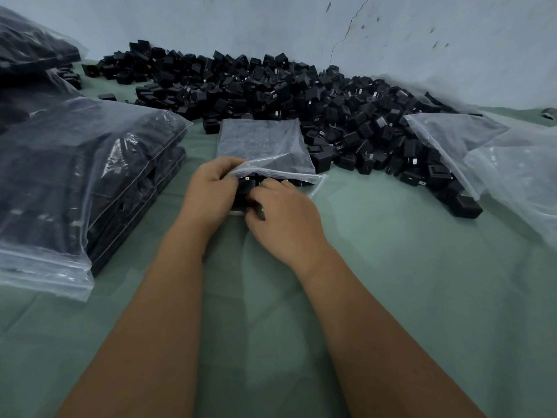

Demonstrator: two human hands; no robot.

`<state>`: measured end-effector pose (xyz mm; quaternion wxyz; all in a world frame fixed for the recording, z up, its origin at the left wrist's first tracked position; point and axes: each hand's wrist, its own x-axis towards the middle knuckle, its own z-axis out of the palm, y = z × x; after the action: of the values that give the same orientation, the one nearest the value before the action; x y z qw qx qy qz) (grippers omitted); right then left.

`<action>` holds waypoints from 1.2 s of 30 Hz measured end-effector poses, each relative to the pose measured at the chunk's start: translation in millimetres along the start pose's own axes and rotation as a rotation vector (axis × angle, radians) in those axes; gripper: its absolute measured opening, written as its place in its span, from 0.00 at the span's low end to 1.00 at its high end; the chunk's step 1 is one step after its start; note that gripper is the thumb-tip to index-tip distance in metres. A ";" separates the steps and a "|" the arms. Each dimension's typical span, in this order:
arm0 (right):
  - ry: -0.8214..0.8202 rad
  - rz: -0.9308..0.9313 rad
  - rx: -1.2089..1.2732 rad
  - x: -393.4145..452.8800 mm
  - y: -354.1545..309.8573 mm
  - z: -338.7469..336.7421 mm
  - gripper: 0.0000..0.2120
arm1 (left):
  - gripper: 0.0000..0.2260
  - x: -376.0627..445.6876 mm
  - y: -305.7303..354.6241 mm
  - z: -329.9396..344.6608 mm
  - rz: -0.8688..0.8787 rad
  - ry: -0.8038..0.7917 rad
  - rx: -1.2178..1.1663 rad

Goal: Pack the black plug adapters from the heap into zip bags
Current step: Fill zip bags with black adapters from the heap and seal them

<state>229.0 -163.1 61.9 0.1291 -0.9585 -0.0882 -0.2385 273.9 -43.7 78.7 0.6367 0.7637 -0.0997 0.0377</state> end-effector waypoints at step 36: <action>0.254 0.740 0.174 -25.7 136.5 -46.0 0.17 | 0.04 3.0 -12.4 13.5 0.166 0.134 0.576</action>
<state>218.2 -309.0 60.8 0.2970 -0.8739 0.2599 -0.2839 278.3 -55.2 64.8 0.3938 0.8979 -0.1048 0.1665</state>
